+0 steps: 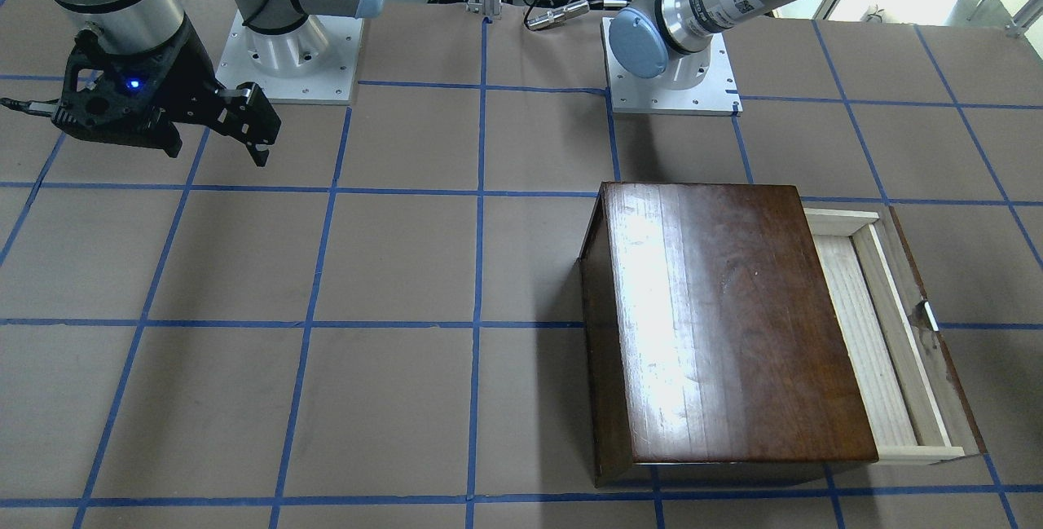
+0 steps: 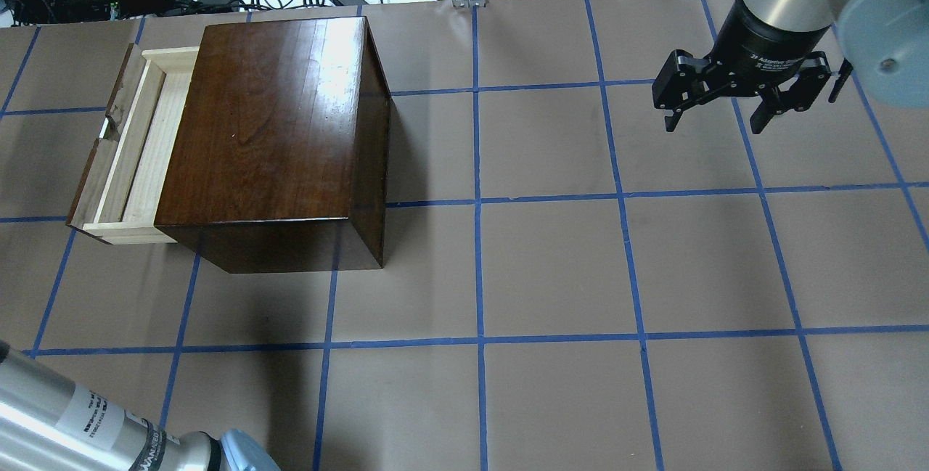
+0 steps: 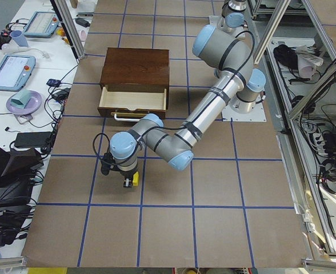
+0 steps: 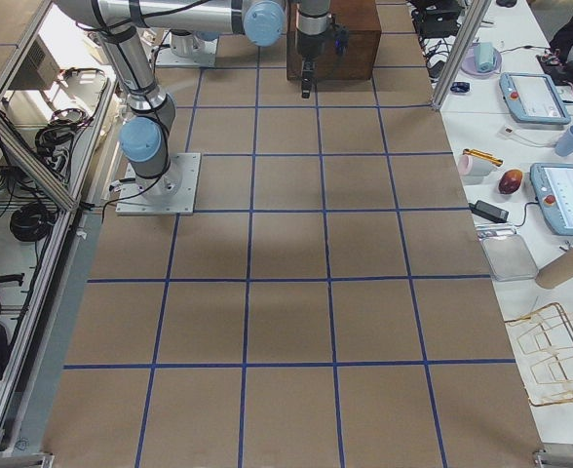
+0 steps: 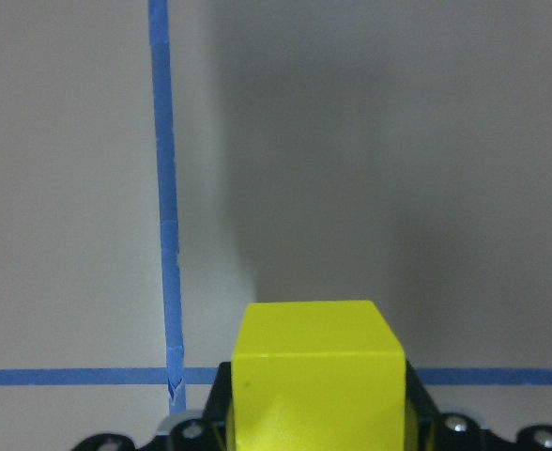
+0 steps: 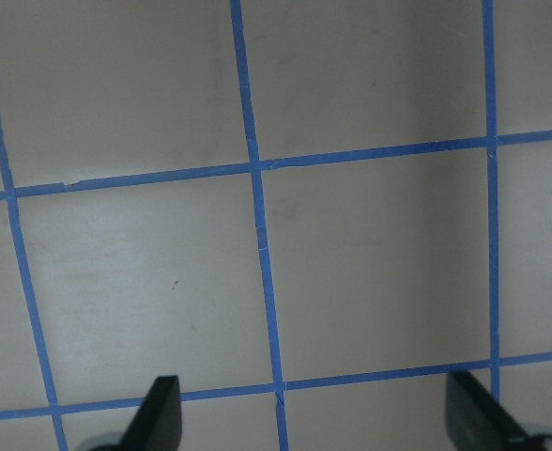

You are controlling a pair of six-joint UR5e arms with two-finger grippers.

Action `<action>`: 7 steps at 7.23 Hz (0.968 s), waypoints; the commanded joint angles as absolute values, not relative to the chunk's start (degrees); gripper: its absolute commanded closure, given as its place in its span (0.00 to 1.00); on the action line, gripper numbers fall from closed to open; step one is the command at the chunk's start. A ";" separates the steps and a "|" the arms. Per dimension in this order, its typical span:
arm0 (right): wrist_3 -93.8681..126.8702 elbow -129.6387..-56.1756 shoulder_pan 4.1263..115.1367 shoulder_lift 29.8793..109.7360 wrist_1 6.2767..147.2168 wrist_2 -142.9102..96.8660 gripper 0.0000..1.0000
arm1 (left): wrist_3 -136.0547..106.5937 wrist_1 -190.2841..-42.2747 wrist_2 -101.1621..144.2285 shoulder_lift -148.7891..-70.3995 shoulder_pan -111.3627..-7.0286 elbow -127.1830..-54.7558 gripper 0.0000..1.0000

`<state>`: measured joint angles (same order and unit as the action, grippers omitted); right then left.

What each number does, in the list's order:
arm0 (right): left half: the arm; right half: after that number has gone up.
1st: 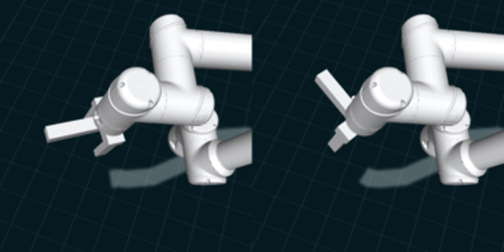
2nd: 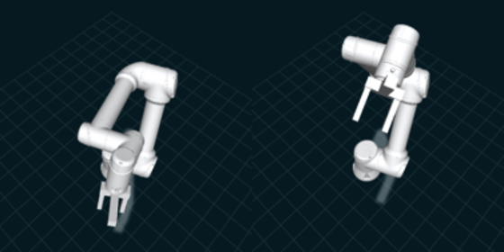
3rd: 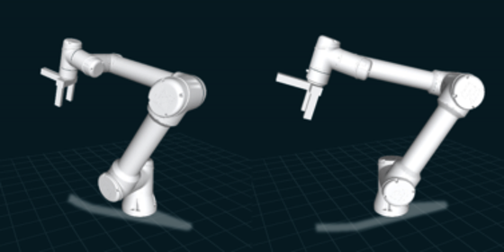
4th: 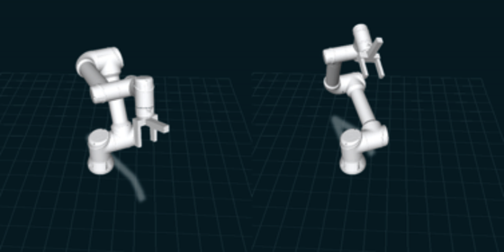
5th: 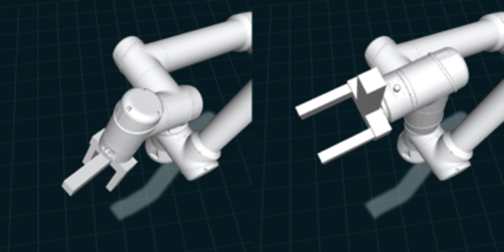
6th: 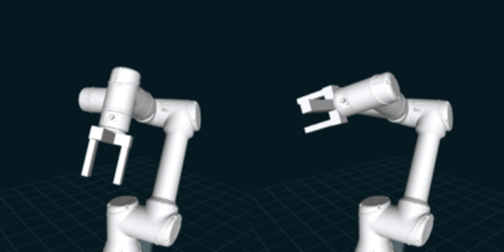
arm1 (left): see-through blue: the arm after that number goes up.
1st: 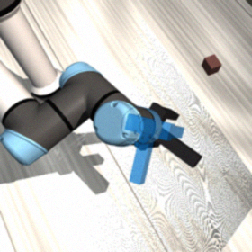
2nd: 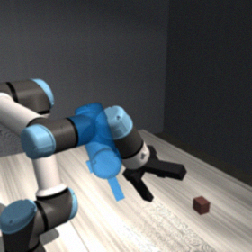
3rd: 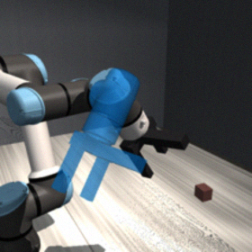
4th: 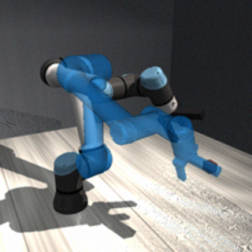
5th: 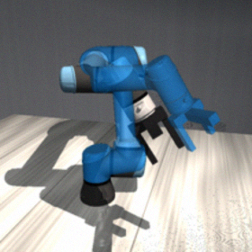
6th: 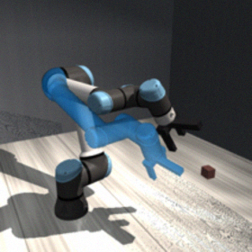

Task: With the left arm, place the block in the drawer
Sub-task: 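Release the handle and move the left gripper to the yellow block, then grasp and lift the yellow block with the left gripper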

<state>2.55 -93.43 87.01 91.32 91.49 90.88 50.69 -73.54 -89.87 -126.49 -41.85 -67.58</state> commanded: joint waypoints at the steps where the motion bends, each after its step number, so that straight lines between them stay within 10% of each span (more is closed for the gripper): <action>1: 2.55 -93.43 87.01 91.32 91.49 90.88 0.00 | 45.91 -81.53 -89.91 -120.61 -46.03 -67.59 1.00; 7: 2.55 -93.43 87.01 91.32 91.49 90.88 0.00 | 30.11 -91.76 -87.63 -110.57 -60.70 -68.29 1.00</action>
